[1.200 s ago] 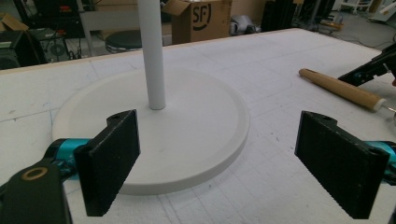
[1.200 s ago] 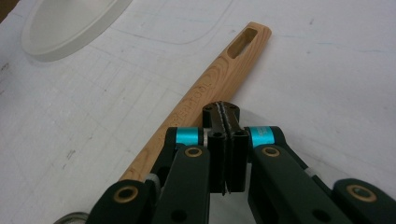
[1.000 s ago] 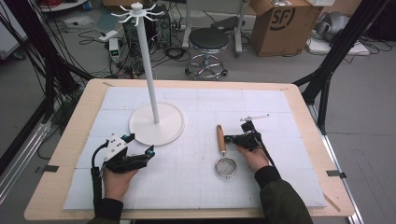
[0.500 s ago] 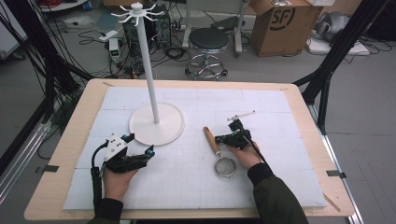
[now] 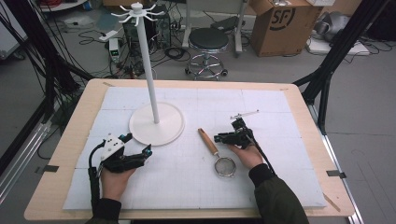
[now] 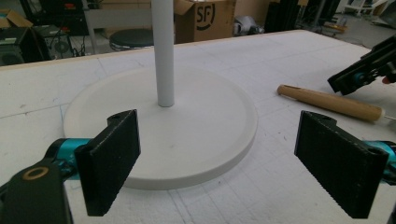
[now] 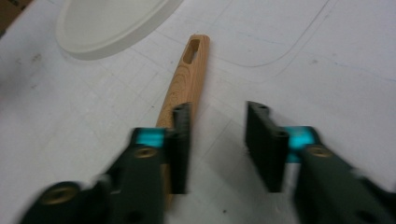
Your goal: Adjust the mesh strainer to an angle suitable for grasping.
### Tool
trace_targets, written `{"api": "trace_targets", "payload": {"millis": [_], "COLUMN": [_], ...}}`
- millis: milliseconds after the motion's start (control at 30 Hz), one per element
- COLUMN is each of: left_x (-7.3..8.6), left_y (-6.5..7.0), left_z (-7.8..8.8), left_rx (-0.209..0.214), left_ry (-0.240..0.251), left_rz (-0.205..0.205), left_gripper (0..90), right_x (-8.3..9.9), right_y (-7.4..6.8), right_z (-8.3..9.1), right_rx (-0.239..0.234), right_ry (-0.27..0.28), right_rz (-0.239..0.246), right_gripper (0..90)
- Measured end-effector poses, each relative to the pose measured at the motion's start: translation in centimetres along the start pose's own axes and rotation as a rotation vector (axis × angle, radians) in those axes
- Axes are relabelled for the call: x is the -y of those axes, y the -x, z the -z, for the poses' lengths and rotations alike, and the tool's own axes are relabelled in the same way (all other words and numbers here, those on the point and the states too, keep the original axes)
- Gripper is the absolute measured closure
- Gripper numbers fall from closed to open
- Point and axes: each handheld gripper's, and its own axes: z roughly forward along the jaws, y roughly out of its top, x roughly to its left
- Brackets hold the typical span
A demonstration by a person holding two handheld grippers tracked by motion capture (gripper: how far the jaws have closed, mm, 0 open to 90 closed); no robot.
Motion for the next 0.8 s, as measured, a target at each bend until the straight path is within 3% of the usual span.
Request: {"api": "trace_targets", "payload": {"millis": [33, 133, 167, 300, 533, 800], "left_x": [0.0, 0.0, 0.0, 0.0, 0.0, 0.0], "left_y": [0.0, 0.1, 0.1, 0.2, 0.2, 0.5], "left_z": [0.0, 0.0, 0.0, 0.0, -0.1, -0.2], "left_rx": [0.002, 0.001, 0.002, 0.002, 0.001, 0.003], "left_ry": [-0.002, -0.001, -0.004, -0.007, -0.011, -0.014], "left_rz": [-0.003, -0.002, -0.003, -0.003, -0.008, -0.013], "left_gripper": [14.8, 14.8, 14.8, 14.8, 14.9, 14.9], "right_x": [0.0, 0.1, 0.2, 0.7, 2.2, 2.4], "right_y": [0.0, -0.3, -0.5, -0.7, -0.3, -0.8], "right_z": [0.3, 1.4, 2.2, 3.1, 4.2, 4.3], "right_rx": [0.003, 0.030, 0.035, 0.032, -0.016, -0.048], "right_ry": [0.005, 0.044, 0.078, 0.115, 0.141, 0.155], "right_rz": [-0.006, -0.009, -0.012, -0.007, -0.042, -0.042], "right_gripper": [47.4, 37.1, 36.7, 38.5, 37.3, 37.1]}}
